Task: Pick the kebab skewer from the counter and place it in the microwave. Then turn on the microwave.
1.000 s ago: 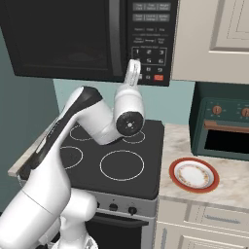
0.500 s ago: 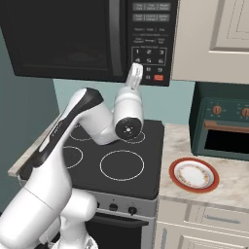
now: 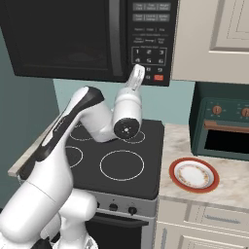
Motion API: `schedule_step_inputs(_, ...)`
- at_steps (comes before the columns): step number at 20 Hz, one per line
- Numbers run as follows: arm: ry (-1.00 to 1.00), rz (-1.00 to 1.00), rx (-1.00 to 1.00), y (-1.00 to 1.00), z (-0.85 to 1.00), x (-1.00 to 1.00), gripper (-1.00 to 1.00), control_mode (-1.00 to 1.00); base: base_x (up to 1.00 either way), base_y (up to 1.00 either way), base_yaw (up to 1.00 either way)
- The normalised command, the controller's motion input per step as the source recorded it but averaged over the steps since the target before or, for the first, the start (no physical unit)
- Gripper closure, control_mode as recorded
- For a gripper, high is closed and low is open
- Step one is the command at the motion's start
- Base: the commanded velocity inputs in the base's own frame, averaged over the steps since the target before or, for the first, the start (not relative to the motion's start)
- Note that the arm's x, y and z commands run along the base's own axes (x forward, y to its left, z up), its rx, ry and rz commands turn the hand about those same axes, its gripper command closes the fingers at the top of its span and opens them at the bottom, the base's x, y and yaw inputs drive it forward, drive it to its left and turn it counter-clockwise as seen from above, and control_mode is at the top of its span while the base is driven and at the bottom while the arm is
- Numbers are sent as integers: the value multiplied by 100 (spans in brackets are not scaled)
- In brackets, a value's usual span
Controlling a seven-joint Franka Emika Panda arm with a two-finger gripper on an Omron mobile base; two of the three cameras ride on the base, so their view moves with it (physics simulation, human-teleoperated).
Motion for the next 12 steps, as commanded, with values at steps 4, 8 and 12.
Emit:
schedule_step_inputs(4, 0, -3, 6, 0, -4, 17, 100, -100, 0, 0, 0)
schedule_step_inputs(8, 0, -2, 6, 0, -3, 18, 100, -100, 0, 0, 0)
schedule_step_inputs(12, 0, -2, 6, 0, -2, 20, 100, -100, 0, 0, 0)
